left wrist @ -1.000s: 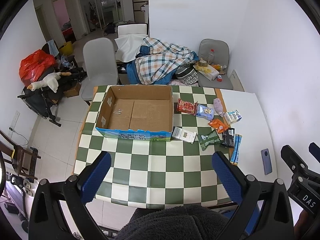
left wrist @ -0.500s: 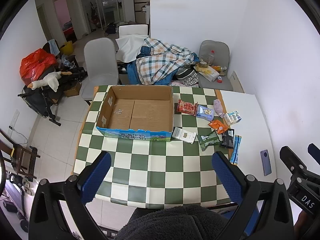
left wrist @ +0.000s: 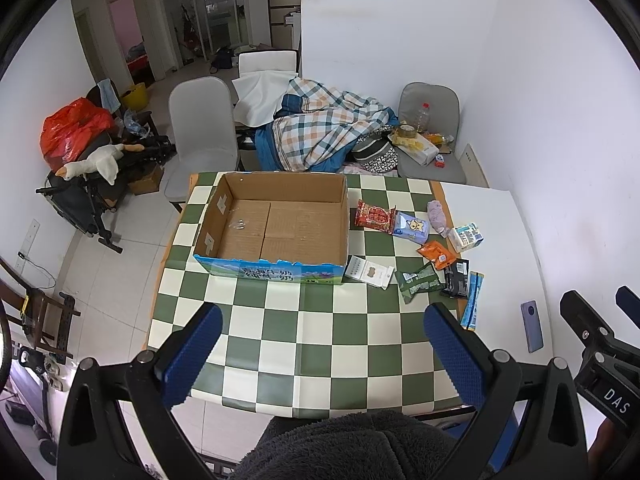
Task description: Organize soft objects
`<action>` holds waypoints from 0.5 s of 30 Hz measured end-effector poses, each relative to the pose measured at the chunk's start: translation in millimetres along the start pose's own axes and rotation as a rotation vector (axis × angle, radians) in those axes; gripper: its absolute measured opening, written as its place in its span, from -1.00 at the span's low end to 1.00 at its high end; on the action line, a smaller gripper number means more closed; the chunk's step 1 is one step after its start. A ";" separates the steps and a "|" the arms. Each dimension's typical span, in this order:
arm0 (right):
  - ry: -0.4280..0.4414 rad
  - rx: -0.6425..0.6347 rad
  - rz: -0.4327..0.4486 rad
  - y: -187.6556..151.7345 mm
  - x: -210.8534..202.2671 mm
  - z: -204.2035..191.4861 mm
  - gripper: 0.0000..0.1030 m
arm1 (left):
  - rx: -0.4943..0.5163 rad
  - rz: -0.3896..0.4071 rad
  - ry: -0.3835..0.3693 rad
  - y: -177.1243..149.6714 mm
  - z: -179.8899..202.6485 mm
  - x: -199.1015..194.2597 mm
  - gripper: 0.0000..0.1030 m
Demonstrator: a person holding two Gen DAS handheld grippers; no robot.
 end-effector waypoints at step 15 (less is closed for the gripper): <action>-0.014 0.177 -0.228 -23.7 148.6 61.2 1.00 | 0.053 -0.150 -0.038 51.0 23.3 143.0 1.00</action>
Point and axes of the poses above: each gripper's, at about its wrist camera, not at the fingertips, and x roughly the way its jaws point, z to its right, y to its top, the point moved 8 cm from there along x, roughly the way its jaws point, and after that the axes turned 3 degrees about -y, right-handed, at the moved point
